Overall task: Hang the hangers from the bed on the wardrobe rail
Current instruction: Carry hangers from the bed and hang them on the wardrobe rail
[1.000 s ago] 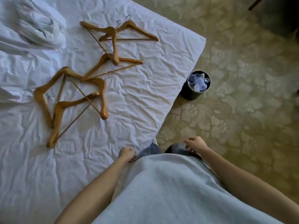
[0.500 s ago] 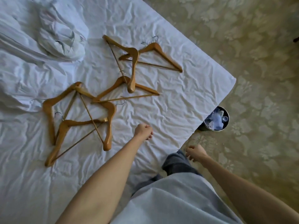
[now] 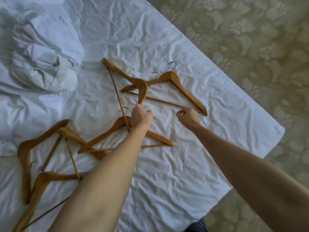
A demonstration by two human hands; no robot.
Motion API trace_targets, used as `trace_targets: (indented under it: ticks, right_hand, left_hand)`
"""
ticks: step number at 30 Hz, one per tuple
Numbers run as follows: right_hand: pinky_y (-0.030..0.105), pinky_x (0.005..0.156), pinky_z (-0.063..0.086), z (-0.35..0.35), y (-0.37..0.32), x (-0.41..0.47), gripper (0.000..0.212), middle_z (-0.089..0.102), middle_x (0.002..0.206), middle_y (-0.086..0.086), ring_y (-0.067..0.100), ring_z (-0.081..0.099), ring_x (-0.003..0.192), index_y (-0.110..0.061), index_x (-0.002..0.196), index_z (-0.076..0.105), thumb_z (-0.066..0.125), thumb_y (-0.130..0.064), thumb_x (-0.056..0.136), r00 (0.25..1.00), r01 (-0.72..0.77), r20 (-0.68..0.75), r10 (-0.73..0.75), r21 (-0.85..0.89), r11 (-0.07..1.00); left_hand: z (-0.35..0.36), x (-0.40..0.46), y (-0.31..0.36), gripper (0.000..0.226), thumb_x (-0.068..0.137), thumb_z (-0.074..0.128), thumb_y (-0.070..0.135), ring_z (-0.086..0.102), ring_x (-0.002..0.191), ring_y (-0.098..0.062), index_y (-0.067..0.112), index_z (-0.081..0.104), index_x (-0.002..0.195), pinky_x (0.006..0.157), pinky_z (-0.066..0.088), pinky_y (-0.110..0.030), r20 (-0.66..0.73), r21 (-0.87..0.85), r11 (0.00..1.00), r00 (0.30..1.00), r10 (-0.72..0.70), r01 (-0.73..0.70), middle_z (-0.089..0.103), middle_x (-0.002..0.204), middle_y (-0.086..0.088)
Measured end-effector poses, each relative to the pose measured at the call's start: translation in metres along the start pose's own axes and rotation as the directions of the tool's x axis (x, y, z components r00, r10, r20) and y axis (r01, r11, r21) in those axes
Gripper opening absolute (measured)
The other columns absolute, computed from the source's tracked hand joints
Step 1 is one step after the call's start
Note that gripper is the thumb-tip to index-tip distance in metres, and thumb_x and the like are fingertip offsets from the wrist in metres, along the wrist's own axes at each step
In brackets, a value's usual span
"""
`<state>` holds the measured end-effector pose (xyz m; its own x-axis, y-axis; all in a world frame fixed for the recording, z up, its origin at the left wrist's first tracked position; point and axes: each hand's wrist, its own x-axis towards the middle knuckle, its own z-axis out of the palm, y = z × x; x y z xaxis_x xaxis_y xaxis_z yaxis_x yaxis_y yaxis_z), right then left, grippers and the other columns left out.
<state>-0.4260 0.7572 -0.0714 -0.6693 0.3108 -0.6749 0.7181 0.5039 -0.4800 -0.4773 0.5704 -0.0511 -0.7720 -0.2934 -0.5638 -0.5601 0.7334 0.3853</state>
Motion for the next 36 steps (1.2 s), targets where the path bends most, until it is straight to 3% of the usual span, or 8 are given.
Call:
trace_targets:
  ticks: [5, 9, 13, 17, 21, 25, 30, 36]
  right_hand:
    - [0.042, 0.097, 0.043, -0.003, 0.001, 0.082, 0.043, 0.051, 0.131, 0.008, 0.03, 0.049, 0.121, -0.013, 0.13, 0.059, 0.063, -0.023, 0.089, 0.906, 0.144, -0.332, -0.261, -0.338, 0.93]
    - [0.046, 0.099, 0.042, 0.017, 0.012, 0.12, 0.049, 0.047, 0.133, 0.011, 0.034, 0.045, 0.123, -0.012, 0.134, 0.051, 0.063, -0.028, 0.089, 0.915, 0.136, -0.299, -0.272, -0.408, 0.903]
    - [0.043, 0.089, 0.045, 0.021, 0.011, 0.119, 0.039, 0.056, 0.125, 0.01, 0.033, 0.053, 0.118, -0.015, 0.128, 0.057, 0.06, -0.022, 0.09, 0.93, 0.147, -0.278, -0.239, -0.314, 0.938]
    - [0.034, 0.069, 0.045, 0.016, 0.012, 0.079, 0.032, 0.069, 0.097, 0.009, 0.03, 0.064, 0.091, -0.013, 0.111, 0.065, 0.07, -0.023, 0.081, 0.973, 0.186, -0.114, -0.201, -0.129, 0.974]
    - [0.031, 0.059, 0.044, 0.01, 0.005, 0.002, 0.031, 0.065, 0.076, -0.003, 0.017, 0.059, 0.061, -0.014, 0.112, 0.061, 0.066, -0.021, 0.082, 0.986, 0.168, -0.05, -0.162, 0.157, 0.973]
    - [0.026, 0.057, 0.045, 0.0, -0.02, -0.087, 0.025, 0.065, 0.078, -0.004, 0.01, 0.057, 0.059, -0.02, 0.11, 0.063, 0.065, -0.018, 0.084, 0.959, 0.281, -0.036, -0.28, 0.224, 0.933]
    - [0.014, 0.049, 0.041, -0.008, -0.058, -0.185, 0.013, 0.062, 0.067, -0.003, 0.003, 0.052, 0.051, -0.019, 0.095, 0.069, 0.067, -0.018, 0.082, 0.885, 0.439, 0.073, -0.461, 0.203, 0.875]
    - [0.027, 0.053, 0.045, 0.011, -0.087, -0.31, 0.01, 0.059, 0.069, 0.014, 0.012, 0.052, 0.056, -0.015, 0.094, 0.063, 0.065, -0.021, 0.086, 0.745, 0.577, 0.233, -0.625, 0.244, 0.779]
  left_hand:
    - [0.031, 0.065, 0.02, 0.067, 0.087, 0.072, 0.03, 0.043, 0.134, -0.03, 0.01, 0.039, 0.142, 0.104, 0.043, -0.046, -0.055, 0.186, 0.982, 0.998, -0.01, 0.02, 0.043, 0.146, -0.011]
    - [0.047, 0.089, 0.013, 0.061, 0.094, 0.065, 0.026, 0.048, 0.133, -0.032, 0.008, 0.036, 0.144, 0.103, 0.043, -0.045, -0.003, 0.233, 0.972, 0.999, -0.035, 0.034, 0.05, 0.145, -0.012]
    - [0.046, 0.092, -0.001, 0.034, 0.098, 0.057, 0.023, 0.061, 0.119, -0.034, 0.012, 0.053, 0.13, 0.096, 0.049, -0.046, -0.013, 0.181, 0.984, 1.0, 0.002, 0.0, 0.063, 0.13, -0.011]
    - [0.03, 0.067, -0.015, 0.028, 0.09, 0.062, 0.039, 0.072, 0.092, -0.028, 0.017, 0.059, 0.107, 0.085, 0.058, -0.044, 0.028, 0.22, 0.959, 0.984, 0.177, -0.179, 0.074, 0.099, -0.005]
    - [0.0, 0.013, -0.018, 0.017, 0.091, 0.064, 0.035, 0.071, 0.052, -0.007, 0.02, 0.06, 0.099, 0.061, 0.062, -0.033, -0.007, 0.049, 0.971, 0.972, 0.233, -0.232, 0.073, 0.071, 0.003]
    - [-0.05, -0.055, -0.018, 0.012, 0.091, 0.064, 0.023, 0.065, 0.042, -0.005, 0.012, 0.065, 0.09, 0.044, 0.053, -0.021, -0.078, -0.239, 0.961, 0.989, 0.123, -0.138, 0.071, 0.063, -0.002]
    - [-0.119, -0.148, -0.044, 0.034, 0.093, 0.061, 0.023, 0.062, 0.039, -0.014, -0.003, 0.071, 0.074, 0.041, 0.049, -0.022, -0.068, -0.499, 0.867, 0.997, -0.037, -0.002, 0.067, 0.051, -0.006]
    - [-0.189, -0.265, -0.111, 0.024, 0.093, 0.065, 0.017, 0.067, 0.047, -0.016, 0.002, 0.07, 0.076, 0.049, 0.052, -0.027, -0.171, -0.713, 0.701, 0.971, -0.166, -0.006, 0.072, 0.06, -0.012]
